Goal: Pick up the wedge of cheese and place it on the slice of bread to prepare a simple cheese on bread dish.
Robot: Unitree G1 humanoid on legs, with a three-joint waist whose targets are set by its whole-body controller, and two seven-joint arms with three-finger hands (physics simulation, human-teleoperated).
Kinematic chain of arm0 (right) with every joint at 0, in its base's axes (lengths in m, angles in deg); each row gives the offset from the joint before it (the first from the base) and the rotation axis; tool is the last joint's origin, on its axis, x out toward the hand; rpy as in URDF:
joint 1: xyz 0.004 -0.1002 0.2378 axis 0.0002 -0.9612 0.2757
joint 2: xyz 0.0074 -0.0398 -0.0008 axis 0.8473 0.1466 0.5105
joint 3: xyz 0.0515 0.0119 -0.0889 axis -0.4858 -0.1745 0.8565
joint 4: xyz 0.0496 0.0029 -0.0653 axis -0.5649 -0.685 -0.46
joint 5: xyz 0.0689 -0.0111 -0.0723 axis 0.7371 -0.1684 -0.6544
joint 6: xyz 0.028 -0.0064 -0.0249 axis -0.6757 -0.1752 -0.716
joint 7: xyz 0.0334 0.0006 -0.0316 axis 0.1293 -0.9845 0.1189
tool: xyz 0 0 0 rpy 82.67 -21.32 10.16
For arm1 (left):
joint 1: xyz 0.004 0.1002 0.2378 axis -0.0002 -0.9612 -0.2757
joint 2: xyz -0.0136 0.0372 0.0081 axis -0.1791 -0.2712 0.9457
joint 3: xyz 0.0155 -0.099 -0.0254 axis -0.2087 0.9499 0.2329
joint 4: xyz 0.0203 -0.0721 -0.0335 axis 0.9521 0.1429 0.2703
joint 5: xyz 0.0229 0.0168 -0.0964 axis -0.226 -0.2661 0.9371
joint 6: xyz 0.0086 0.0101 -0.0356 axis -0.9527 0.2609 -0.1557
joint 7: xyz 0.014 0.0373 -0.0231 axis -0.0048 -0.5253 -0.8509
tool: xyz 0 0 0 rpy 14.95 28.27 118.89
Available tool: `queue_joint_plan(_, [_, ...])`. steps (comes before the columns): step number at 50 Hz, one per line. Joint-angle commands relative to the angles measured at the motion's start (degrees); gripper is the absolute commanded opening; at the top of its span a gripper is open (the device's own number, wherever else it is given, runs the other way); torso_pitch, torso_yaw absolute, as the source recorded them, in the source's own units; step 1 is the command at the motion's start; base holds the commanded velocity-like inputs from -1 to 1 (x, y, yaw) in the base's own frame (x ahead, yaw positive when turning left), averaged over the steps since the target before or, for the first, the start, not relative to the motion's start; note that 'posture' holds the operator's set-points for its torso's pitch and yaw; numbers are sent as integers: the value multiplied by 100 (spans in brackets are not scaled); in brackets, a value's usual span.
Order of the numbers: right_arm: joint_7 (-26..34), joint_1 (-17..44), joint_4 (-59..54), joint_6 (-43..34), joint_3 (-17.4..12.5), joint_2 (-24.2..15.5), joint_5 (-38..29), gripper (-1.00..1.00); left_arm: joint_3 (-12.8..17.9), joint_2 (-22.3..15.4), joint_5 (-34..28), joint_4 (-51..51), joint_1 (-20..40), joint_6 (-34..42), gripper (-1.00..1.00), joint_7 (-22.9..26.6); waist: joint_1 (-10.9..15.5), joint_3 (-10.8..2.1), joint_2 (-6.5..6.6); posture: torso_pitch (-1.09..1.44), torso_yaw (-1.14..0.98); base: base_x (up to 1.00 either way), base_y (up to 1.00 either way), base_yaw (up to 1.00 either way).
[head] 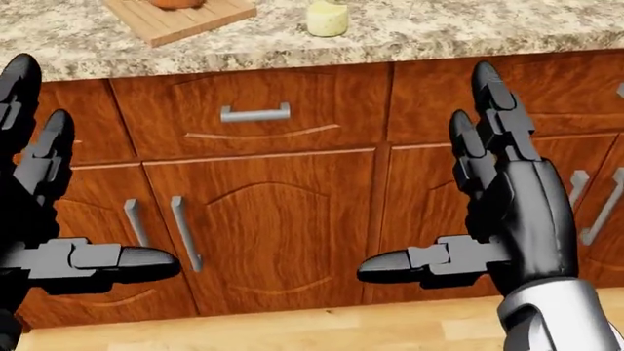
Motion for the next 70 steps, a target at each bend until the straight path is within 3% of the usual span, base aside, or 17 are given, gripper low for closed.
queue_joint_plan(1, [-9,108,193,150,1,13,0,100,24,-43,4,71,76,-244,100,18,-8,-87,-93,0,0,27,45,0])
queue_joint_plan(5, [-24,87,200,168,9,28,-2,100,10,-20,-10,35,-19,-351,100,45,-63,-168,-291,0,0,28,45,0])
queue_joint_plan(8, [-4,48,10,364,22,55,-17,100,-11,11,-31,17,-101,-436,100,70,-131,-69,-52,0,0,28,45,0])
queue_joint_plan(10, [-22,37,48,338,0,65,30,100,-21,16,-45,34,-117,-438,100,82,-115,-270,291,0,0,27,45,0])
queue_joint_plan(12, [-38,48,94,299,-20,58,67,100,-15,23,-50,47,-118,-431,100,84,-51,-31,294,0,0,27,44,0])
queue_joint_plan(32, [-13,-8,-10,602,-23,29,205,100,8,35,16,302,-91,-213,100,48,168,-149,-83,0,0,37,3,0])
queue_joint_plan(34, [-33,4,120,494,-32,19,210,100,32,22,32,307,-70,-199,100,52,213,-154,-234,0,0,38,21,0])
queue_joint_plan(36, [-51,-10,319,408,-71,18,249,100,69,3,57,330,-47,-170,100,51,202,-205,-540,0,0,14,43,0])
queue_joint_plan(37, [-75,-23,440,353,-90,22,277,100,98,-8,78,339,-28,-151,100,49,175,2,-446,0,0,0,80,0])
queue_joint_plan(40, [-163,-84,954,77,-125,37,422,100,176,-49,162,461,30,-7,100,23,166,-137,-498,0,0,0,100,0])
queue_joint_plan(45, [-312,-6,1350,-238,-203,9,586,100,289,-106,302,594,77,160,100,-21,250,10,-502,0,0,0,100,0])
queue_joint_plan(50, [-363,13,1347,-258,-149,6,577,100,317,-108,337,502,-39,-20,100,4,327,-37,-330,0,0,0,100,0])
queue_joint_plan(55, [-336,-24,1204,-130,-139,14,551,100,232,-92,276,358,-97,-211,100,12,353,-128,12,0,0,0,100,0])
queue_joint_plan(57, [-308,-55,1151,-46,-137,27,569,100,146,-68,223,357,-142,-251,100,14,354,-268,271,0,0,0,56,0])
queue_joint_plan(58, [-305,-53,1121,-29,-162,44,624,100,127,-59,206,366,-133,-233,100,15,233,-286,587,0,0,0,0,0])
queue_joint_plan(59, [-304,-63,1109,-17,-150,40,631,100,118,-52,196,370,-126,-225,100,20,253,-149,548,0,0,0,0,0])
queue_joint_plan(70, [-367,-36,748,282,-358,-26,874,100,84,-54,146,596,48,136,100,5,145,-173,-36,0,0,0,0,0])
